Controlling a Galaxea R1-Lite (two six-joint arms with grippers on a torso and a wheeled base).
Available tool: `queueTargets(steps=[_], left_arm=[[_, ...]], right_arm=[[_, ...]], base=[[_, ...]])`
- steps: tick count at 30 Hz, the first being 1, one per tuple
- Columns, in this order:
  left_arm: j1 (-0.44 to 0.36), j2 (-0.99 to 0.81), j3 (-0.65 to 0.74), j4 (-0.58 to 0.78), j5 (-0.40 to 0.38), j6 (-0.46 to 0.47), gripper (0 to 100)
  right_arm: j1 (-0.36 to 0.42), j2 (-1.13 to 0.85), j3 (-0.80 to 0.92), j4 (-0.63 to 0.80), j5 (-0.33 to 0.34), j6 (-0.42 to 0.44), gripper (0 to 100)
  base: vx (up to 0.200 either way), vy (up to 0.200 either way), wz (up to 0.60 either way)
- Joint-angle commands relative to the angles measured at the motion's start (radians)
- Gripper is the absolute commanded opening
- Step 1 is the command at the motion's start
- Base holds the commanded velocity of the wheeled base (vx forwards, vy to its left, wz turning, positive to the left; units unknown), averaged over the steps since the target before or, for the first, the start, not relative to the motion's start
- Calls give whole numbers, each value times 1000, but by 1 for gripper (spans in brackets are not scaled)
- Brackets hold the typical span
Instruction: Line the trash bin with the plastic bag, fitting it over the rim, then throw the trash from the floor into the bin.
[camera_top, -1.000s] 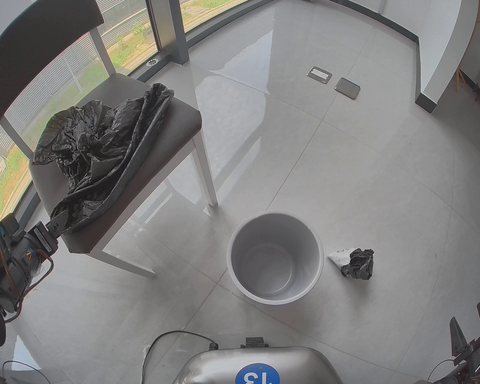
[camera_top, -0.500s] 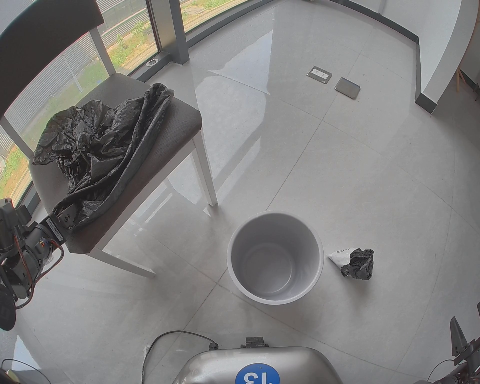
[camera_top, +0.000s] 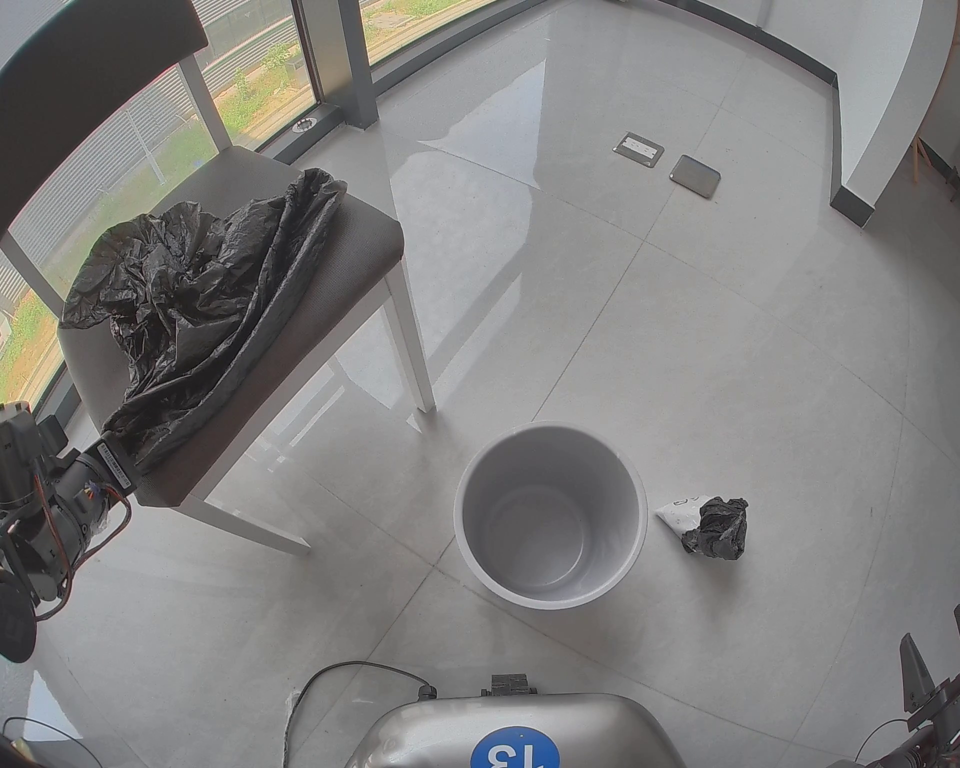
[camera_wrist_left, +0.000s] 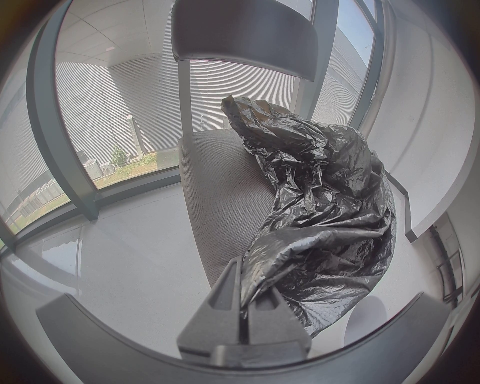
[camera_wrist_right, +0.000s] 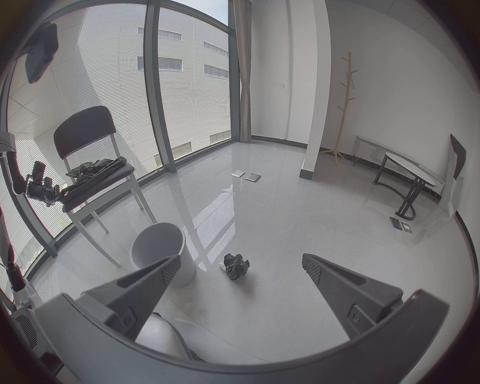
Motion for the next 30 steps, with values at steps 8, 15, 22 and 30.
queueTargets(steps=[8, 15, 22, 30], left_arm=[[-6, -68, 92, -1, -14, 104, 0], [-72, -112, 60, 22, -13, 107, 0], [-158, -160, 38, 69, -16, 113, 0], [-195, -226, 43, 49, -33, 112, 0]], right_arm=[[1, 1, 16, 0, 0, -2, 100], [-1, 1, 16, -2, 1, -8, 100], [2, 3, 15, 3, 1, -7, 100], [1, 3, 15, 3, 1, -7, 100]], base=[[0, 0, 0], [0, 0, 0], [0, 0, 0], [0, 0, 0]])
